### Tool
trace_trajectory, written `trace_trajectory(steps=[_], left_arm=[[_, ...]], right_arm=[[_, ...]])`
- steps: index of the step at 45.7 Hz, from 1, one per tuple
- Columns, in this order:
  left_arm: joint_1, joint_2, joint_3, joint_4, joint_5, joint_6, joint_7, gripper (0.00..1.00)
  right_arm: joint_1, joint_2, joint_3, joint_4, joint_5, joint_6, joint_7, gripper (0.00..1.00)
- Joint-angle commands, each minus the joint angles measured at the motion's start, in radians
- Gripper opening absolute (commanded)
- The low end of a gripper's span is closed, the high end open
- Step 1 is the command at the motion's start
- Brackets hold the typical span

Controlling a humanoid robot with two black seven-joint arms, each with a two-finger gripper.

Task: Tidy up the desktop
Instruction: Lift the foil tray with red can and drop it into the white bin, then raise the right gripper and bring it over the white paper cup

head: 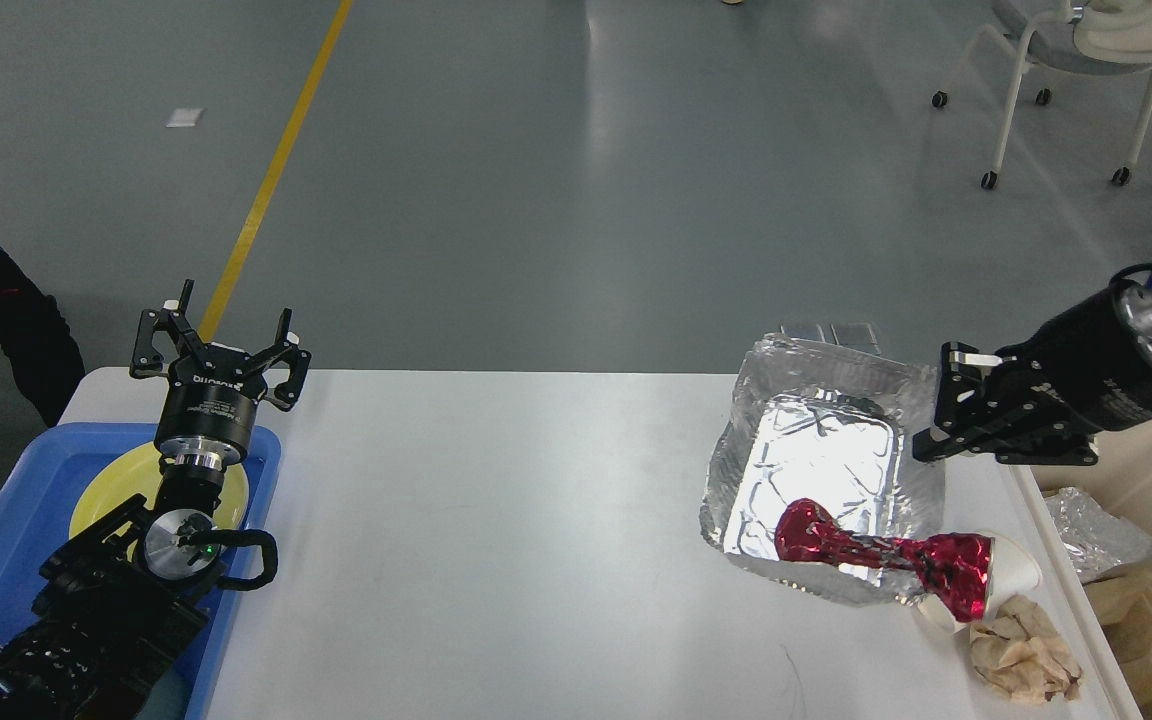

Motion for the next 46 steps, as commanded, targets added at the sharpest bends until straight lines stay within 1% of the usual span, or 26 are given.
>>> trace_trajectory(steps=[1, 8, 11, 17, 23, 26, 28, 31, 34, 40, 46], left_arm=[[0.000, 0.000, 0.000, 0.000, 0.000, 0.000, 0.000, 0.97], [0.000, 0.000, 0.000, 0.000, 0.000, 0.000, 0.000, 0.97], [0.000, 0.000, 0.000, 0.000, 0.000, 0.000, 0.000, 0.97], [0.000, 0.000, 0.000, 0.000, 0.000, 0.000, 0.000, 0.97], [0.000, 0.000, 0.000, 0.000, 0.000, 0.000, 0.000, 0.97], [0.000, 0.000, 0.000, 0.000, 0.000, 0.000, 0.000, 0.97], [0.000, 0.000, 0.000, 0.000, 0.000, 0.000, 0.000, 0.97], [0.000, 0.000, 0.000, 0.000, 0.000, 0.000, 0.000, 0.97], [0.000, 0.000, 0.000, 0.000, 0.000, 0.000, 0.000, 0.97], [0.000, 0.000, 0.000, 0.000, 0.000, 0.000, 0.000, 0.97], [0.000, 0.000, 0.000, 0.000, 0.000, 0.000, 0.000, 0.97]], right_arm=[[-0.171, -0.087, 0.006, -0.177, -0.009, -0.011, 0.004, 0.00], [-0.379, -0.176, 0.055, -0.398, -0.006, -0.010, 0.013, 0.00], [-0.496, -0.205, 0.097, -0.512, 0.000, -0.010, 0.015, 0.00], [-0.821, -0.202, 0.278, -0.791, 0.013, -0.013, 0.021, 0.00], [-1.118, -0.149, 0.536, -1.046, 0.075, -0.020, 0.009, 0.00], [-1.269, -0.086, 0.633, -1.211, 0.143, -0.030, -0.001, 0.00], [-1.362, -0.019, 0.682, -1.335, 0.190, -0.043, -0.010, 0.00], [-1.470, 0.090, 0.728, -1.506, 0.249, -0.074, -0.036, 0.00], [-1.525, 0.157, 0.760, -1.599, 0.299, -0.108, -0.079, 0.00], [-1.559, 0.195, 0.791, -1.606, 0.349, -0.226, -0.169, 0.00], [-1.585, 0.238, 0.834, -1.606, 0.349, -0.359, -0.245, 0.00]])
